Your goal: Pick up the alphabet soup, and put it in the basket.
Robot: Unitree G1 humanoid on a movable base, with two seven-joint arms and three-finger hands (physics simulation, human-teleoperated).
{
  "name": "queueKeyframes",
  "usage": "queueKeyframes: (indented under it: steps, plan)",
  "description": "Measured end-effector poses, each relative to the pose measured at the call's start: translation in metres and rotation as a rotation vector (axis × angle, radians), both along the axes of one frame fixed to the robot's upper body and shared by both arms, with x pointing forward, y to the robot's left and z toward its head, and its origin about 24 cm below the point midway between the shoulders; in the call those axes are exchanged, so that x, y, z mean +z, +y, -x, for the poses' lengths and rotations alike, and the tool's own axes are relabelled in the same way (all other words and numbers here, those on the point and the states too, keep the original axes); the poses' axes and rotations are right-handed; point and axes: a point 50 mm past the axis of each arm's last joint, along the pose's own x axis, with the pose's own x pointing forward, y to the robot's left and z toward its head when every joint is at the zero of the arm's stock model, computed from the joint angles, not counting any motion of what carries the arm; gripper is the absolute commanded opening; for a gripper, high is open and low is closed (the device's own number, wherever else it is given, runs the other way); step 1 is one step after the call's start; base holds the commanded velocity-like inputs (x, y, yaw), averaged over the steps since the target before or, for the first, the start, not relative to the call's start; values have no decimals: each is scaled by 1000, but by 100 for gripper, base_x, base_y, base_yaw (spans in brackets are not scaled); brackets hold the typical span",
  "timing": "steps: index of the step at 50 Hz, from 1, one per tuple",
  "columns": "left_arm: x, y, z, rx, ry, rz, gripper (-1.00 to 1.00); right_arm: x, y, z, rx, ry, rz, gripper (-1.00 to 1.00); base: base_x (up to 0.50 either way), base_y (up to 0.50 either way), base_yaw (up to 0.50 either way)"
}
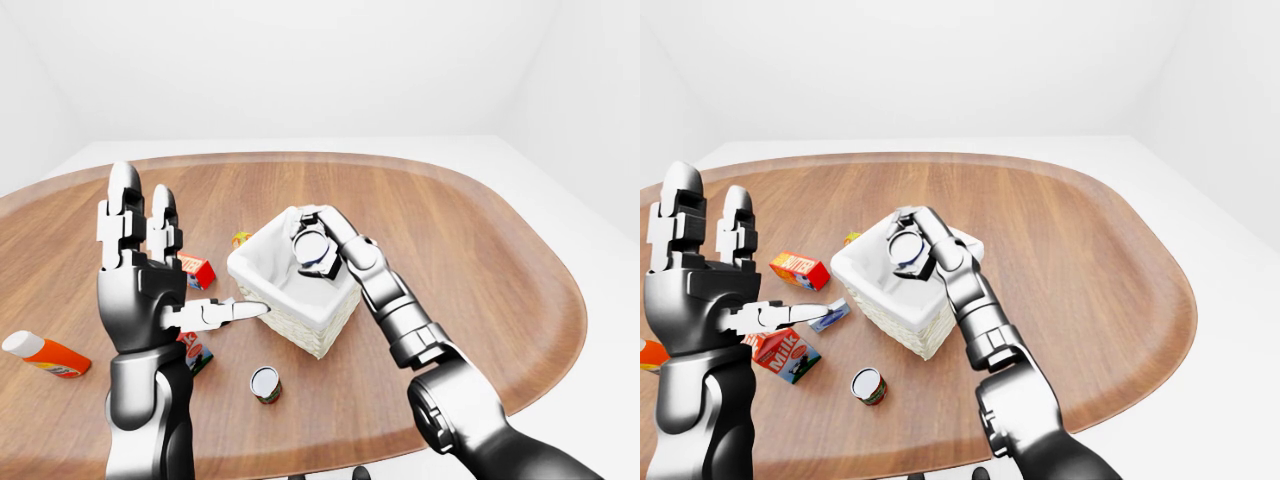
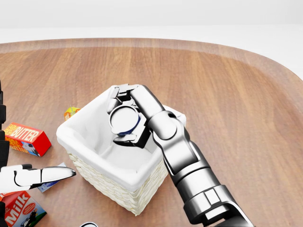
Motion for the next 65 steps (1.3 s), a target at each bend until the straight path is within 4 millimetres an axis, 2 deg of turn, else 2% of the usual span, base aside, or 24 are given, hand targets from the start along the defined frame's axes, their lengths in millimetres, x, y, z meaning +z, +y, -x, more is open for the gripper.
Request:
queueKeyframes:
  steps: [28,29,30,31,32,54,59,65]
  plan:
    - [5,1,2,2,-25,2,100,-13,3,-8,-19,93,51,-100,0,0,0]
    - [5,1,2,2,-26,2,100,-14,3,-8,-18,94,51,-95,0,0,0]
    - [5,1,2,2,-26,2,100,-14,4,-8,-19,96,49,-18,0,0,0]
    - [5,1,2,2,-26,2,100,-13,4,-8,-20,97,47,47,0,0,0]
    - [5,1,2,2,-27,2,100,-13,4,-8,-20,98,44,100,0,0,0]
    - [6,1,3,1,-33,3,100,1,6,-10,-12,64,3,100,0,0,0]
    - [6,1,3,0,-32,4,100,14,8,-9,7,10,-19,100,0,0,0]
    - [6,1,3,0,-30,3,100,46,11,-5,44,-116,-63,100,0,0,0]
